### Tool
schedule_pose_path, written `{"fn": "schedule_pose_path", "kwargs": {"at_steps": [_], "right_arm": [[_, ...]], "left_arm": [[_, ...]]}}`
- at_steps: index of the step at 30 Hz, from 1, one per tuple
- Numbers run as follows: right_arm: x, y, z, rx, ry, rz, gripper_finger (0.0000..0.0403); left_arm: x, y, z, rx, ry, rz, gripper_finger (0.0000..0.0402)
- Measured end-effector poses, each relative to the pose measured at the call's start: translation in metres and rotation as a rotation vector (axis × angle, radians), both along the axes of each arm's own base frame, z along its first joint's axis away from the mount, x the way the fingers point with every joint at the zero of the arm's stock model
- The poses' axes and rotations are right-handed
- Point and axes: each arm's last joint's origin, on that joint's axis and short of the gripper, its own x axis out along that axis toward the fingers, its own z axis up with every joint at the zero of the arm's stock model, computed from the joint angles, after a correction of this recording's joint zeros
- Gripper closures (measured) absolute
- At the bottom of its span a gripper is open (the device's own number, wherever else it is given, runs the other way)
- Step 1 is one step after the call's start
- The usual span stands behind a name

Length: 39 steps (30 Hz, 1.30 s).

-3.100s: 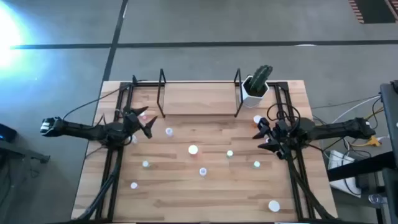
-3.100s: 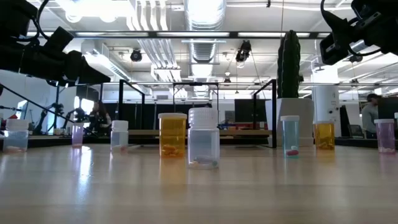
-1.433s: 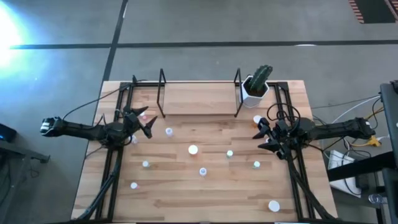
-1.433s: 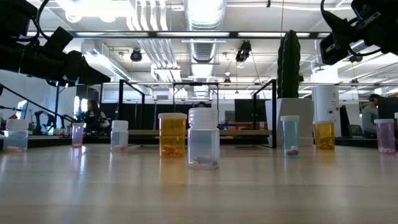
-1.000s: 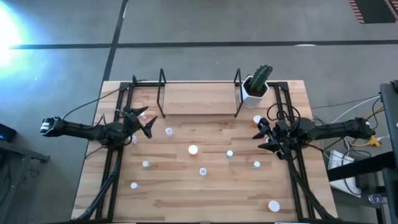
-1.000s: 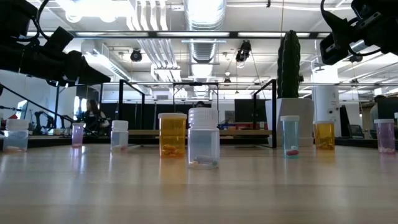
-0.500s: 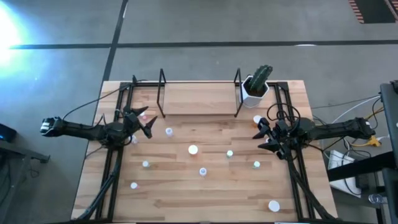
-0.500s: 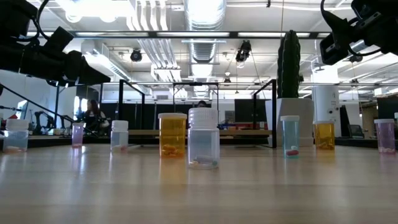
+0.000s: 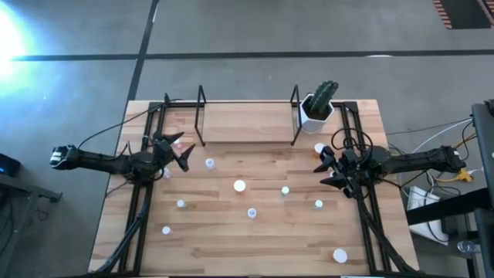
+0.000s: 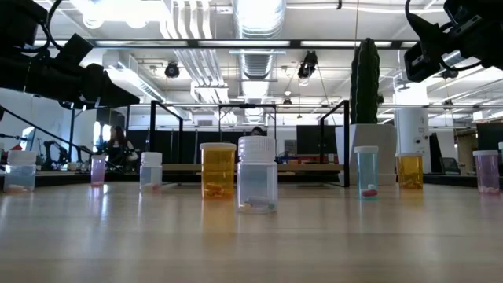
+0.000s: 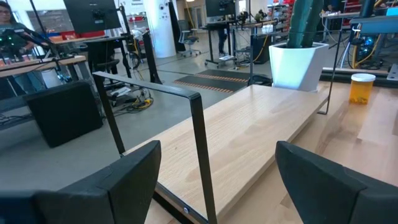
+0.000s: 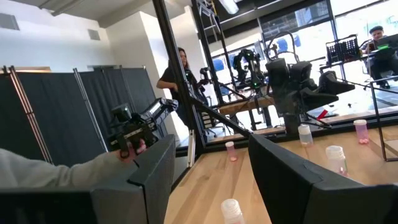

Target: Pick and place medicine bottles onto shelf by color

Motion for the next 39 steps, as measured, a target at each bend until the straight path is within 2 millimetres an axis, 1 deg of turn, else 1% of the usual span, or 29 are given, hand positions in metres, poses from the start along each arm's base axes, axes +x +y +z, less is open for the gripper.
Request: {"fn": "schedule_pose_path", "kwargs": {"at_steps": [2,6,8,10,16,18,27,30,32,34,37,39], "right_arm": [[0.000,0.000,0.000,0.002,0.001,0.001,0.0209],[0.000,0.000,0.000,0.008,0.002,0.002,0.0209],[0.000,0.000,0.000,0.007,0.002,0.002,0.0209],[0.000,0.000,0.000,0.007,0.002,0.002,0.0209],[0.000,0.000,0.000,0.006,0.002,0.002,0.0209],[0.000,0.000,0.000,0.007,0.002,0.002,0.0209],[0.000,0.000,0.000,0.007,0.002,-0.011,0.0209],[0.001,-0.003,0.000,0.021,0.005,-0.098,0.0209],[0.003,-0.004,-0.003,0.001,0.028,-0.152,0.0209],[0.006,-0.005,-0.008,-0.034,0.073,-0.181,0.0212],[0.010,-0.006,-0.014,-0.055,0.127,-0.224,0.0234],[0.014,-0.006,-0.019,-0.063,0.176,-0.242,0.0262]], "left_arm": [[0.000,0.000,0.002,-0.017,-0.037,-0.001,0.0102],[0.001,-0.001,0.008,-0.189,-0.265,-0.017,0.0102],[0.002,-0.001,0.011,-0.223,-0.325,-0.033,0.0102],[0.003,-0.003,0.012,-0.236,-0.319,-0.107,0.0102],[0.009,-0.013,0.011,-0.263,-0.240,-0.501,0.0102],[0.010,-0.016,0.011,-0.269,-0.230,-0.586,0.0102],[0.013,-0.016,0.009,-0.279,-0.208,-0.570,0.0102],[0.014,-0.015,0.013,-0.268,-0.258,-0.561,0.0102],[0.014,-0.015,0.019,-0.238,-0.304,-0.573,0.0102],[0.015,-0.017,0.022,-0.181,-0.310,-0.647,0.0105],[0.018,-0.022,0.021,-0.123,-0.244,-0.795,0.0127],[0.022,-0.023,0.019,-0.130,-0.205,-0.806,0.0158]]}}
